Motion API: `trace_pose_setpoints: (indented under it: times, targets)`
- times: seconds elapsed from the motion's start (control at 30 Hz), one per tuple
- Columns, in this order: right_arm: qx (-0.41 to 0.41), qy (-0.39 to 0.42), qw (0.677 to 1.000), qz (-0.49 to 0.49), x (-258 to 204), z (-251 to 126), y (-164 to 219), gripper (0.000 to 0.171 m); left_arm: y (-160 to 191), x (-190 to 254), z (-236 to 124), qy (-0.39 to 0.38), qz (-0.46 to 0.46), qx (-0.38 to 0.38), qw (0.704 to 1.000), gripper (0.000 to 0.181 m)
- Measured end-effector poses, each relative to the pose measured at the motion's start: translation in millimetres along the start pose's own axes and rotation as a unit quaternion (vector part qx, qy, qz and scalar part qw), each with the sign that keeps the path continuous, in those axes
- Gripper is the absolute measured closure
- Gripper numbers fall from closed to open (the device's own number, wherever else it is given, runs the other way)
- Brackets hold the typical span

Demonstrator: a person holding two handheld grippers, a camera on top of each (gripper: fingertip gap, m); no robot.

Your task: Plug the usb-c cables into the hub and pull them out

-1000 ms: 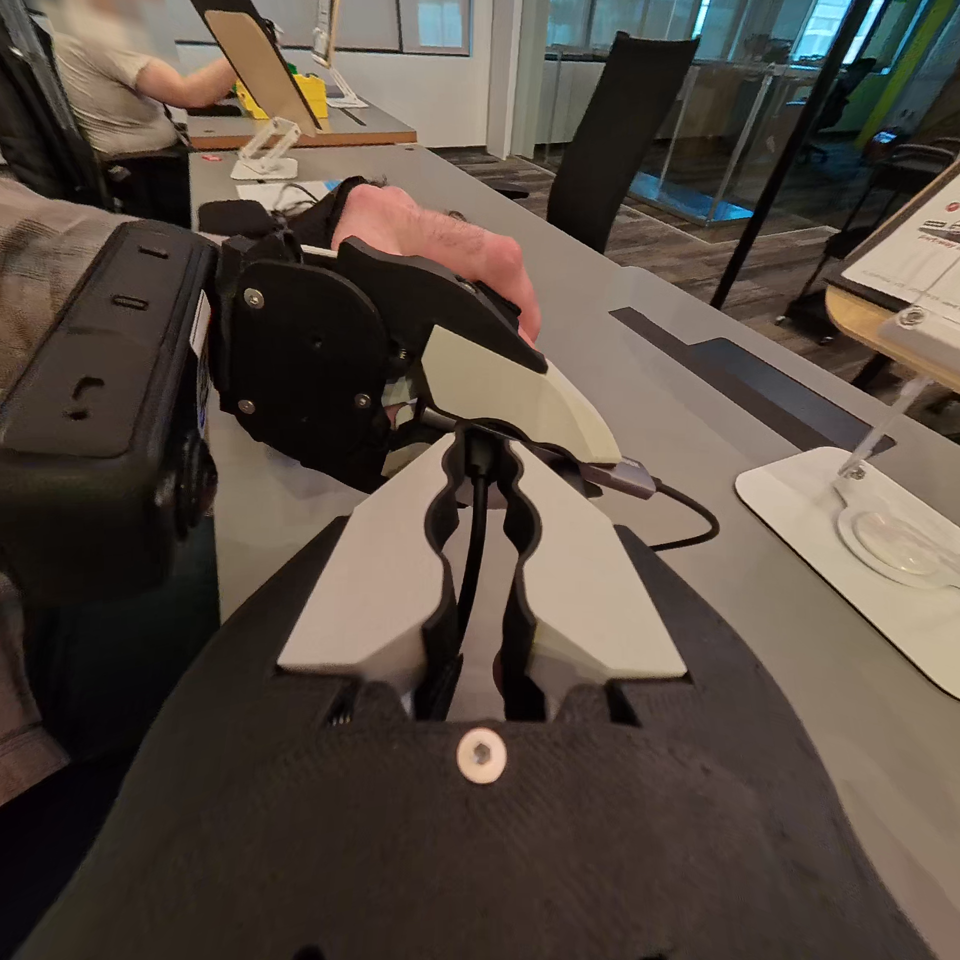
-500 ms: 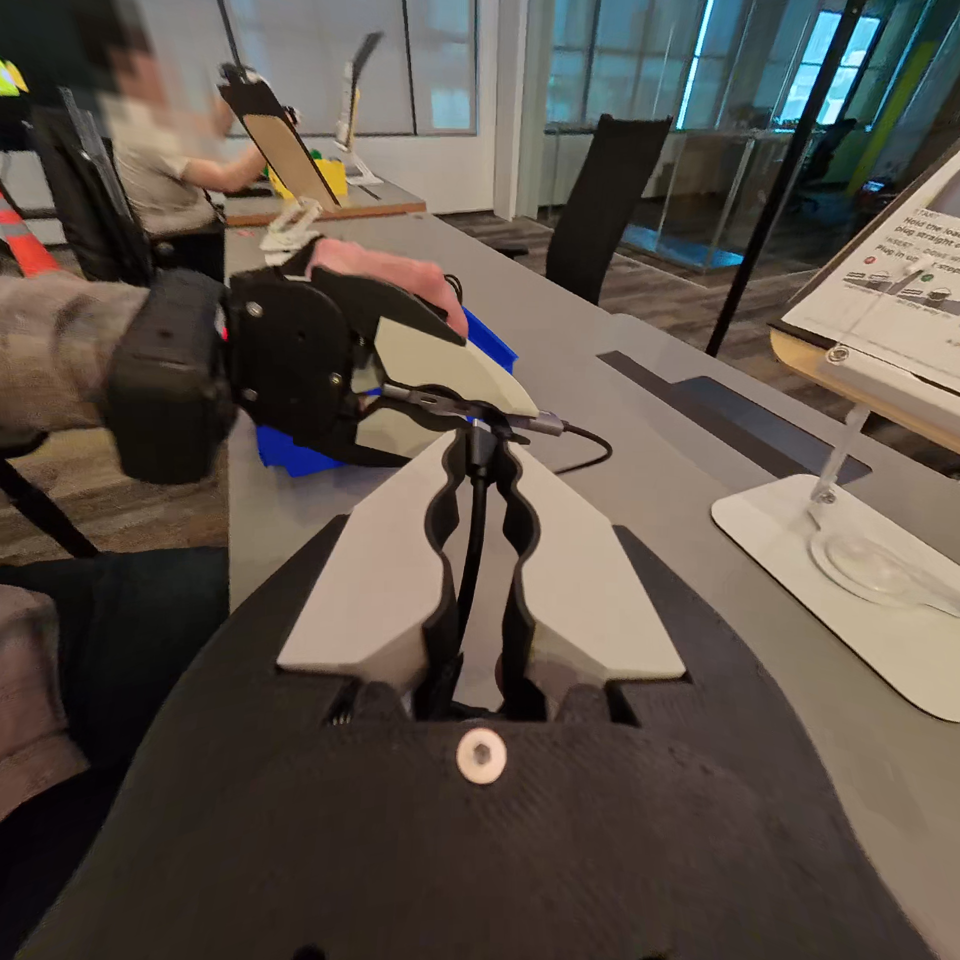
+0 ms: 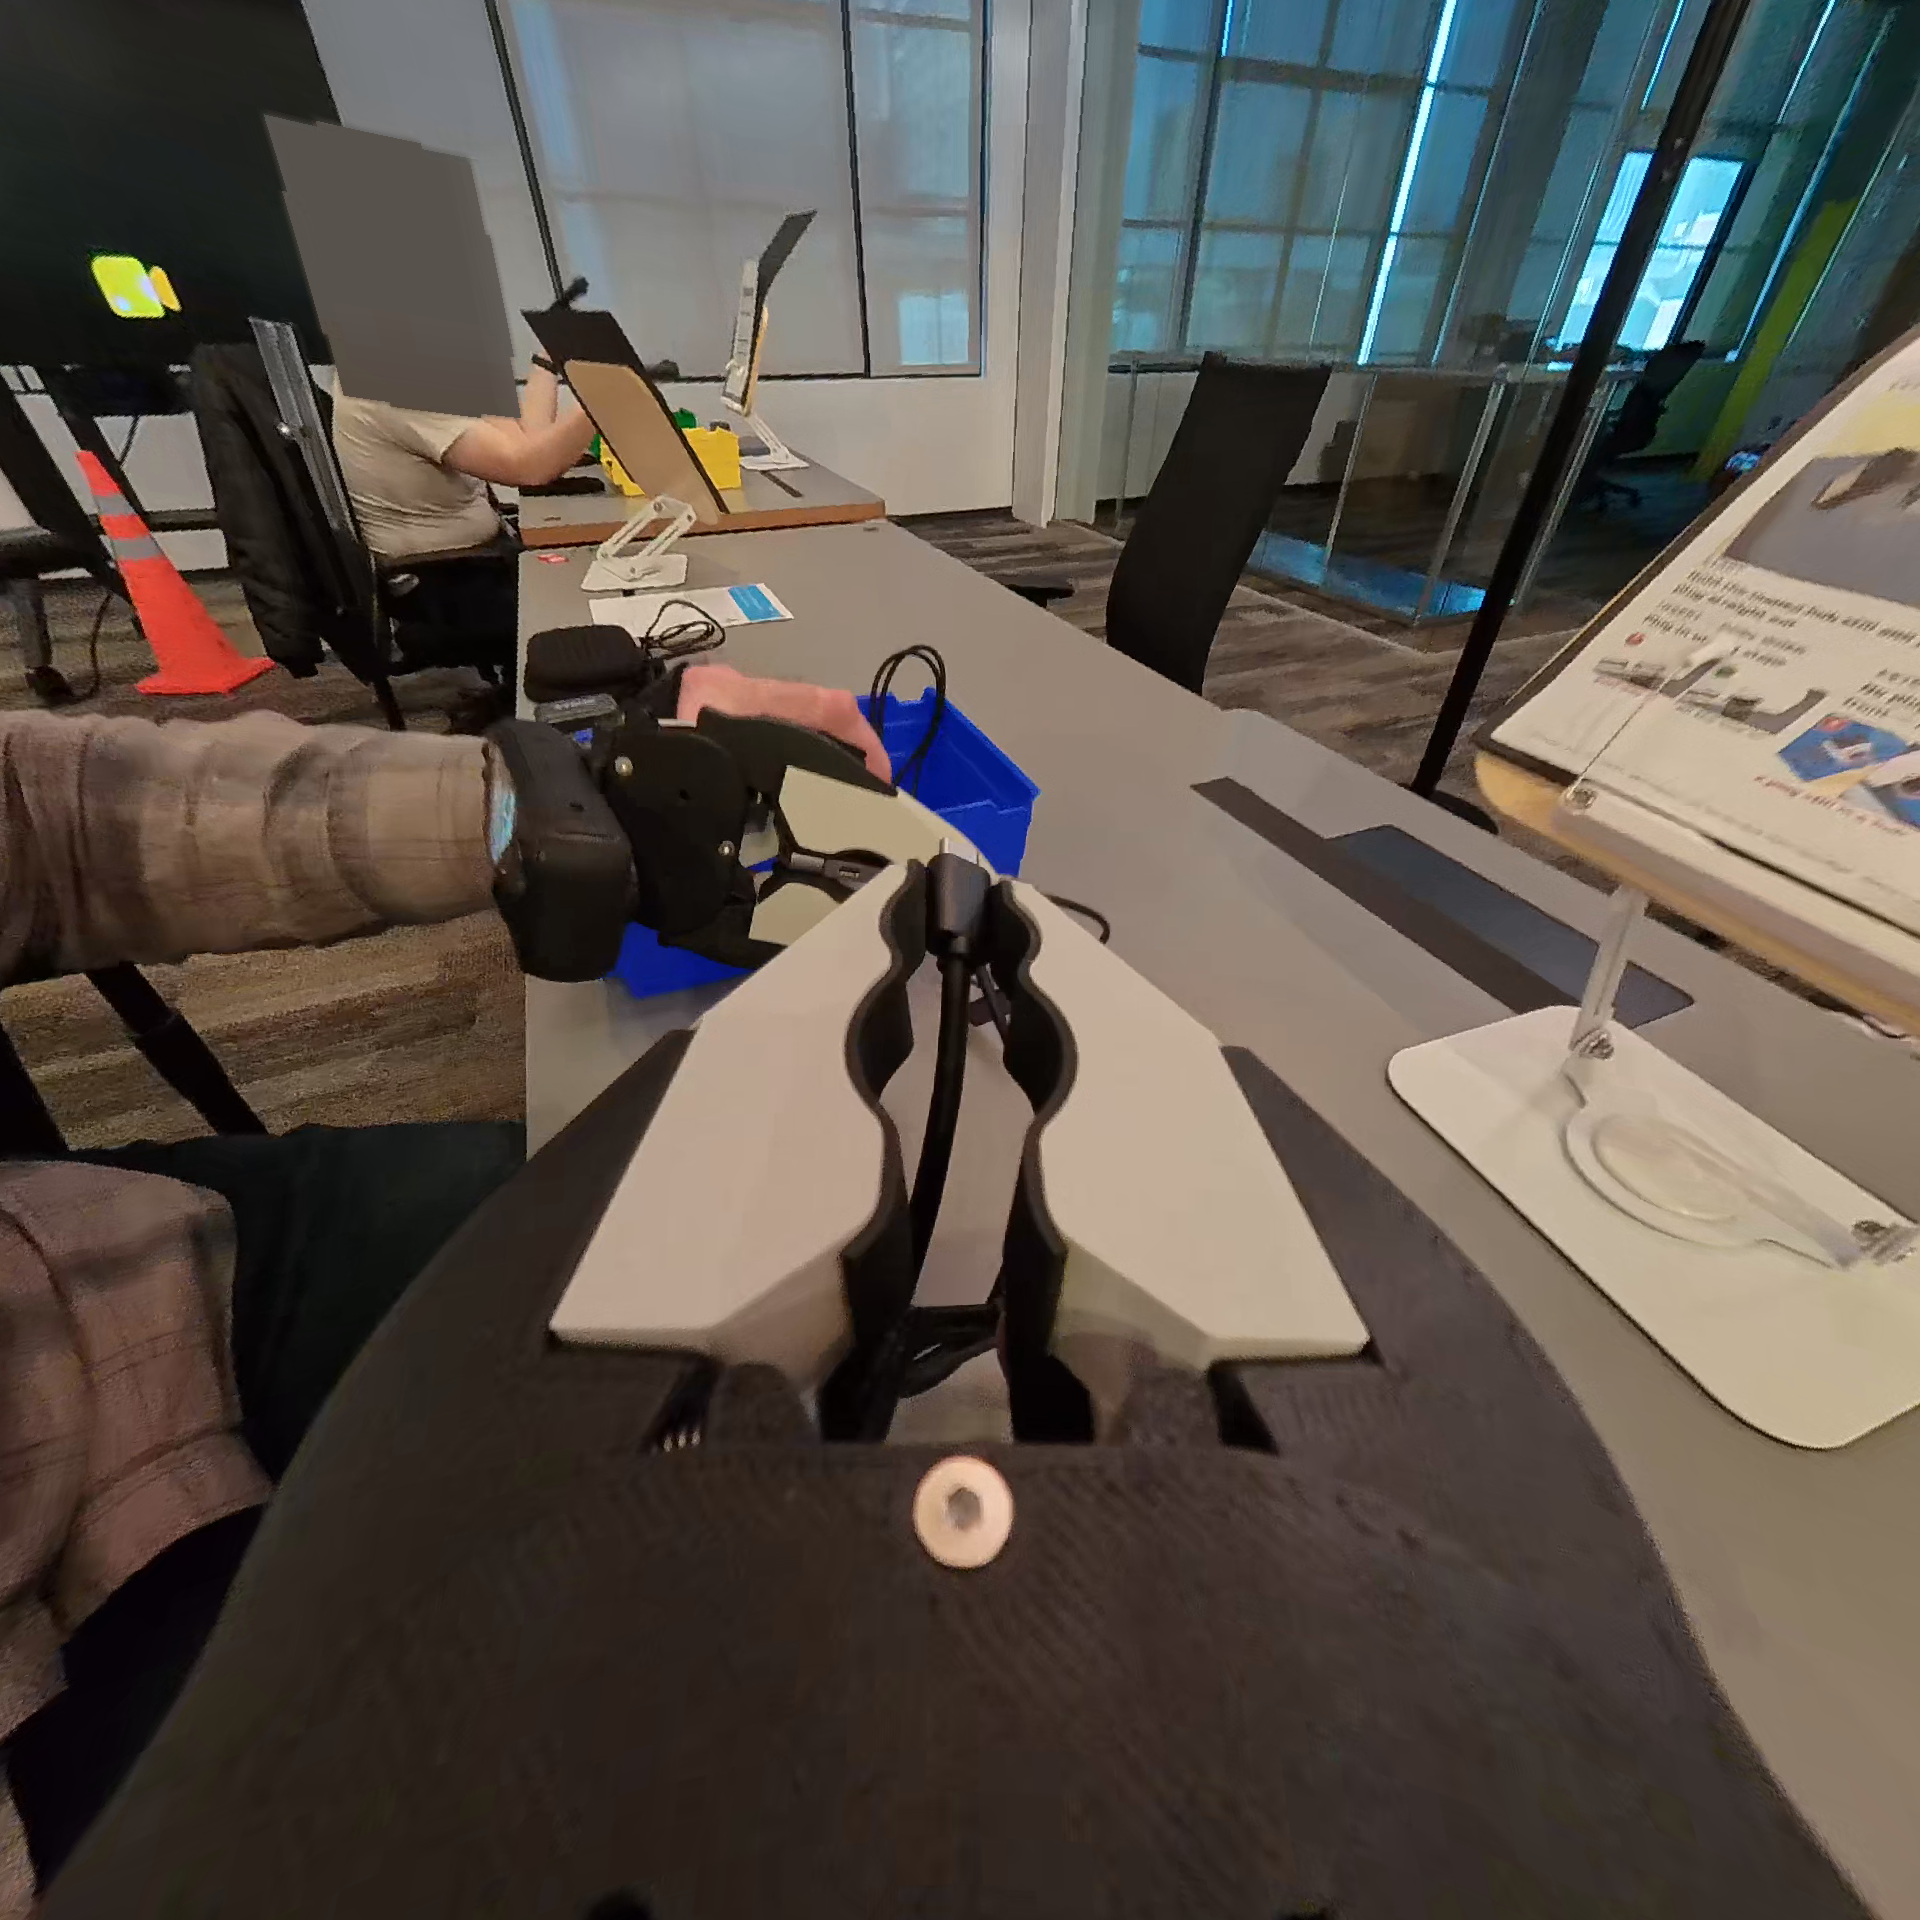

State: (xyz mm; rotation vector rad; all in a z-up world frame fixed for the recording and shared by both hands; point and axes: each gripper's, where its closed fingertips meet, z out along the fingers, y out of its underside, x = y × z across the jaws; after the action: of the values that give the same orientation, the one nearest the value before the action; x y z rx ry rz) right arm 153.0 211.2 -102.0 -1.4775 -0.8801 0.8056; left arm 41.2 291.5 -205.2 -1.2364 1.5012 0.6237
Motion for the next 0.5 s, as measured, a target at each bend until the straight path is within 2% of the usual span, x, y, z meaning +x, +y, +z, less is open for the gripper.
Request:
trace_pose_setpoints:
  times: [0.13, 0.33, 0.5]
  targets:
    - [0.011, 0.02, 0.999, -0.023, 7, -24, -31, 0.162, 8, 3, -4, 0.0, -0.01, -0.007, 1.0, 0.169]
    - [0.035, 0.079, 0.994, -0.063, 22, -93, -84, 0.162, 12, 9, -9, 0.0, -0.019, -0.006, 1.0, 0.169]
    - [-0.003, 0.133, 0.99, -0.045, 52, -146, -55, 0.162, 12, 14, -9, 0.006, -0.008, -0.007, 1.0, 0.169]
